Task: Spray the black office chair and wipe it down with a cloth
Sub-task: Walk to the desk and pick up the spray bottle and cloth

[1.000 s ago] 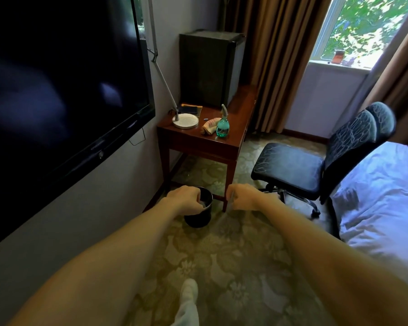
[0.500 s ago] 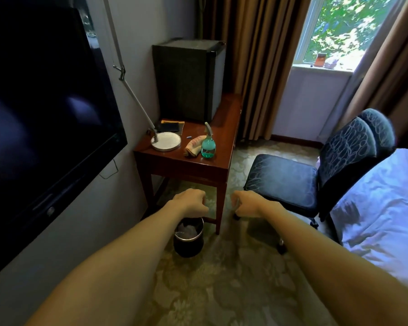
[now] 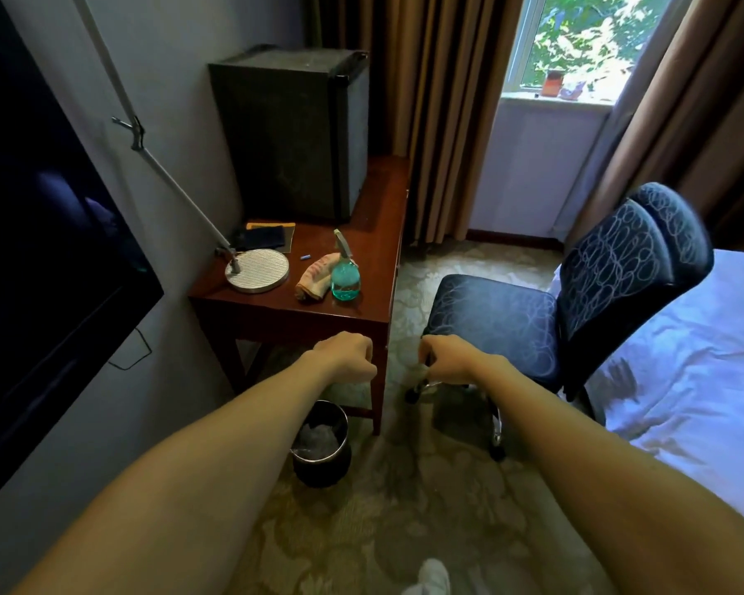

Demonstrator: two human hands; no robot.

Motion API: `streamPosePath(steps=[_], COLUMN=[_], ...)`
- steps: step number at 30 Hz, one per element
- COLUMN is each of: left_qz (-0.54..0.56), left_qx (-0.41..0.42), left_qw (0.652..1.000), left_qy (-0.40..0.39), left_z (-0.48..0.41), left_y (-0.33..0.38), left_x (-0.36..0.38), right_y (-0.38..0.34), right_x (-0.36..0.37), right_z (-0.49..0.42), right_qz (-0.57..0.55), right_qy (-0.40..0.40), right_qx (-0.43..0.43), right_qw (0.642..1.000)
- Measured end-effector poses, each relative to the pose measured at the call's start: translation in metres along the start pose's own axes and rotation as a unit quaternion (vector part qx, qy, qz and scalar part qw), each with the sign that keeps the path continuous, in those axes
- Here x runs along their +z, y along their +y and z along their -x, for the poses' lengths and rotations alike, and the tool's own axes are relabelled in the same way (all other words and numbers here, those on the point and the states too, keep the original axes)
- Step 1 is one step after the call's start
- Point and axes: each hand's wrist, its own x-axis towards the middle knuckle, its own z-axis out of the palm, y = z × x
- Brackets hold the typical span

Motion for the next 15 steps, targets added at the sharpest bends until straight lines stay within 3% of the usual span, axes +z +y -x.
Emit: streamPosePath(steps=[15], left_qz=[0.044], left_qx=[-0.027], left_qw=[0.999], left_qy=[0.008], left_z=[-0.144], left_y=[0.045], left_x=[-0.021], right_y=[0.093], right_x=[-0.076], right_z=[-0.105], right_qz=[0.044], right_qy=[-0.022], right_qx=[-0.036], right_qw=[0.998])
